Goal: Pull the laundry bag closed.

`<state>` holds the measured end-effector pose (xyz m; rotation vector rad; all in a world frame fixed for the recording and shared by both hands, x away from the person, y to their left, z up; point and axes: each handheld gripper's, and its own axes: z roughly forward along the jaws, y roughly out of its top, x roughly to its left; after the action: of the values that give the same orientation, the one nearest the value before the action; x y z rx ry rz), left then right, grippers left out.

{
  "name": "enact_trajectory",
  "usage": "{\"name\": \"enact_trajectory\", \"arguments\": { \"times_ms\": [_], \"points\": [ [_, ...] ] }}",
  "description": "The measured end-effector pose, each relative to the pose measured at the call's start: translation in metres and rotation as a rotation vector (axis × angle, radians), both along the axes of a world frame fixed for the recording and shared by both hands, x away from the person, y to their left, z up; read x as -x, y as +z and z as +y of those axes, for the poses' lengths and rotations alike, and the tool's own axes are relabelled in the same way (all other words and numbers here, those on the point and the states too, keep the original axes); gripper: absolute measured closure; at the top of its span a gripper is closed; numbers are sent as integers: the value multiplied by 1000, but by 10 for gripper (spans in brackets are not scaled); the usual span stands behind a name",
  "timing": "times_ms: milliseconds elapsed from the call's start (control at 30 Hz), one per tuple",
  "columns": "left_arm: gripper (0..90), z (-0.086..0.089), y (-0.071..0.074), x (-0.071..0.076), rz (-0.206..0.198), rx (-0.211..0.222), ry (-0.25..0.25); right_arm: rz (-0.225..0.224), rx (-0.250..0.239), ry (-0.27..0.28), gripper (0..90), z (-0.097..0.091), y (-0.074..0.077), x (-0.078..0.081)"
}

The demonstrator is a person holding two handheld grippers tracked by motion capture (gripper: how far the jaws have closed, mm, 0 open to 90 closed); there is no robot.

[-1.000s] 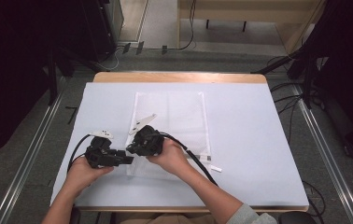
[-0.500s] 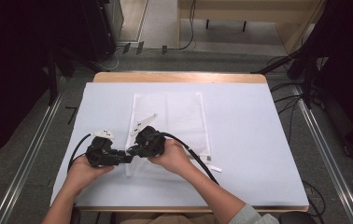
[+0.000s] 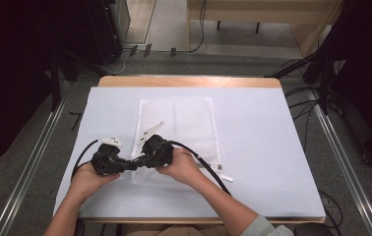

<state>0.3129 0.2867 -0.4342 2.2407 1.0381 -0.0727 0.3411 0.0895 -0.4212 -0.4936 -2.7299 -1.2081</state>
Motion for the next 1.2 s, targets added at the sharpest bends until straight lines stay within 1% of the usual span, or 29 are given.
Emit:
{"name": "enact_trajectory", "arguments": {
  "times_ms": [67, 167, 233, 333, 367, 500, 633, 733, 767, 800, 833, 967, 1000, 1033, 1067, 1100, 1133, 1167, 1200],
  "points": [
    [878, -1, 0, 1, 3, -8, -1, 14, -7, -13, 879, 0, -1, 0],
    [879, -2, 0, 1, 5, -16, -1, 8, -5, -19, 881, 1, -3, 0],
    [880, -2, -1, 1, 6, -17, 0, 4, -1, -35, 882, 1, -4, 0],
    [882, -2, -1, 1, 13, -26, -7, 7, -4, -44, 884, 0, -6, 0],
    [882, -2, -1, 1, 14, -26, -7, 15, 0, -45, 884, -1, -7, 0],
    [886, -1, -1, 1, 19, -26, -3, 40, -9, -60, 884, -3, -9, -2],
    [889, 1, 0, 1, 19, -7, -5, 38, -14, -55, 885, -6, -11, -3],
    [891, -1, 0, 1, 17, -18, -10, 23, -12, -54, 886, -8, -12, -2],
    [892, 0, 0, 2, 11, -18, -11, 15, -3, -57, 887, -9, -12, -1],
    [893, -1, 0, 2, 14, -15, -13, 3, -6, -50, 887, -9, -13, -1],
    [893, -1, 0, 2, 12, -12, -15, 8, -7, -53, 888, -10, -14, -1],
    [893, 0, 2, 2, 8, -6, -8, -3, -7, -59, 888, -12, -13, 0],
    [895, 0, 3, 3, -3, -10, -3, 0, -8, -56, 888, -12, -13, 0],
    [895, 0, 4, 3, 5, -10, -4, -18, -8, -56, 889, -13, -13, 0],
    [895, 0, 3, 3, -3, -17, -5, -1, -9, -51, 889, -14, -14, -1],
    [896, -1, 3, 3, -5, -27, -5, 5, -3, -56, 889, -14, -15, -1],
    [896, -1, 2, 3, 4, -23, -11, 0, -2, -59, 888, -13, -16, -1],
    [895, -1, 2, 3, 5, -26, -17, 6, -1, -56, 888, -13, -16, -1],
    [895, -1, 1, 3, 16, -19, -19, 14, 0, -54, 888, -14, -16, -1]
  ]
}}
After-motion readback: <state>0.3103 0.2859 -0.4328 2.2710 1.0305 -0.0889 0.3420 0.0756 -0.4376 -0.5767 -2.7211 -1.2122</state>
